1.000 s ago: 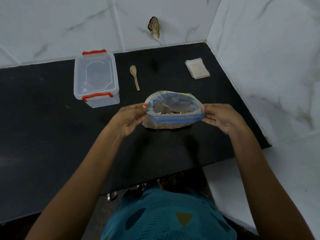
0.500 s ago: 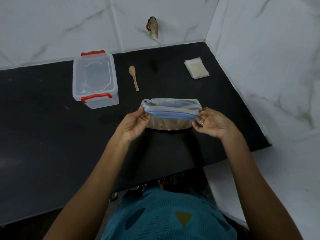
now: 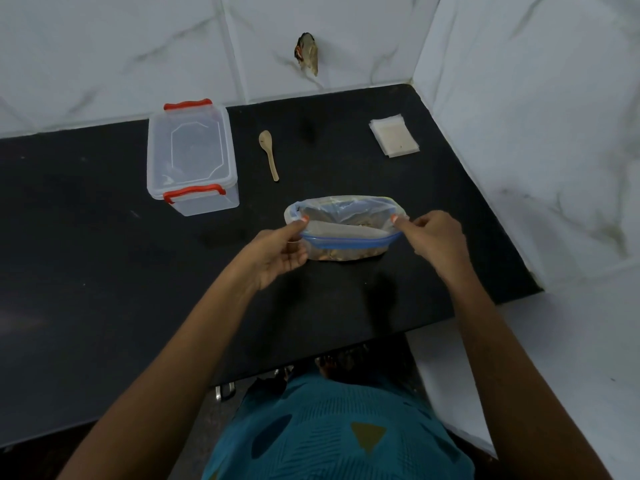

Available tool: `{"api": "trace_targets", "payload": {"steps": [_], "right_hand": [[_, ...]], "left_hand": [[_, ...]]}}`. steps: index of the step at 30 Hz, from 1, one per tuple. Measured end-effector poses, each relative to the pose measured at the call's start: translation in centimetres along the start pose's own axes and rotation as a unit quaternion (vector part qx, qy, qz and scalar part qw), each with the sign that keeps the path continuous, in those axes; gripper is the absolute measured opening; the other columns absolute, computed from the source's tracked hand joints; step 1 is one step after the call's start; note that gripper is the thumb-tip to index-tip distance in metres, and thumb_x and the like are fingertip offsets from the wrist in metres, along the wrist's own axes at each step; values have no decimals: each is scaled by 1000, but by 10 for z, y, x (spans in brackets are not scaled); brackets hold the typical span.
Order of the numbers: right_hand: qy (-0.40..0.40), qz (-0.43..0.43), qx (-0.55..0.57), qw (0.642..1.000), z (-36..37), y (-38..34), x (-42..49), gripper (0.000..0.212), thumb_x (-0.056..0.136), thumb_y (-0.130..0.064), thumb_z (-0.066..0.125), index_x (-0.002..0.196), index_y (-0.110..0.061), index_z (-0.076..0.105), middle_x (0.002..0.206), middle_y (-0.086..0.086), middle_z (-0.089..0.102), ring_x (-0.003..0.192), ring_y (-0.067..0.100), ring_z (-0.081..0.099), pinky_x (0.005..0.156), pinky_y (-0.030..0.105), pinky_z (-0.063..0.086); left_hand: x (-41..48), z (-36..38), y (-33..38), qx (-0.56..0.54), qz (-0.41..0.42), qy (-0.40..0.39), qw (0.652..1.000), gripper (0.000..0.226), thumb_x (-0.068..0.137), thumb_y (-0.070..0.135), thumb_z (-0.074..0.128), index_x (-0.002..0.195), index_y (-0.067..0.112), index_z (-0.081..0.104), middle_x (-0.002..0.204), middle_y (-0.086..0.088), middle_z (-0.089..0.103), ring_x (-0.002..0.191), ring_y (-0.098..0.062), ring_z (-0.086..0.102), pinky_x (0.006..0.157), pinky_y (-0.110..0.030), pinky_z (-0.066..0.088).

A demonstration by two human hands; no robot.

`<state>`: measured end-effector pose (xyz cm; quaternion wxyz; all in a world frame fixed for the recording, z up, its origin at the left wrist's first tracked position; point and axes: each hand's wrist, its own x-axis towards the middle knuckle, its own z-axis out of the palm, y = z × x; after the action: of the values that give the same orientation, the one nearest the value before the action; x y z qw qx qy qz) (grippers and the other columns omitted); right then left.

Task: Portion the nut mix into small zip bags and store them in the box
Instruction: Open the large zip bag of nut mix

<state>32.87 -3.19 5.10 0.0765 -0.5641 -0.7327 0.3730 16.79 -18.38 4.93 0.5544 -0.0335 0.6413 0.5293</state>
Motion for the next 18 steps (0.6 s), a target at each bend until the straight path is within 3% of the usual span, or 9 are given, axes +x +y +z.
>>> {"api": "trace_targets", "payload": {"steps": [2,4,6,12,15,18], "right_hand": [[-56,57,86,993,-4,-3,-2,29,85,-36,64,76,-9,58,70,5,59,62,12,57,65,27,53],[-103,104,178,973,-6,-6,-3,19,85,-25,65,83,-8,57,73,6,61,65,10,59,57,21,52],[-132,127,250,951,-5,-7,-4,12,85,-14,64,90,-4,59,80,8,63,71,11,62,59,20,54],[-132,138,395,899,-7,0,-3,6,87,-3,59,92,-1,59,87,11,65,80,14,65,69,23,57],[-150,155,496,841,-6,5,-4,3,89,2,54,89,1,57,88,12,64,79,16,66,66,24,58],[-185,199,594,757,-1,9,-3,9,90,4,48,88,1,56,80,11,67,66,15,70,61,26,59]], "left_hand": [[0,0,-1,1,2,-4,1000,23,87,28,60,95,6,59,84,-8,60,68,-10,58,51,-16,53],[0,1,-1,-8,13,-5,1000,15,86,20,60,92,6,59,86,-10,63,69,-12,64,54,-18,56],[0,0,-1,-25,23,-1,999,9,86,12,59,92,6,58,87,-12,66,65,-12,68,57,-20,57],[-2,1,-1,-127,38,-19,991,9,87,1,55,92,4,61,88,-14,67,67,-12,69,63,-23,58],[-1,0,-6,-226,1,-60,972,11,89,3,51,92,5,61,92,-14,65,70,-15,69,68,-27,57],[1,0,-13,-262,-8,-104,959,13,92,9,48,95,10,60,91,-11,68,71,-16,70,75,-34,55]]}}
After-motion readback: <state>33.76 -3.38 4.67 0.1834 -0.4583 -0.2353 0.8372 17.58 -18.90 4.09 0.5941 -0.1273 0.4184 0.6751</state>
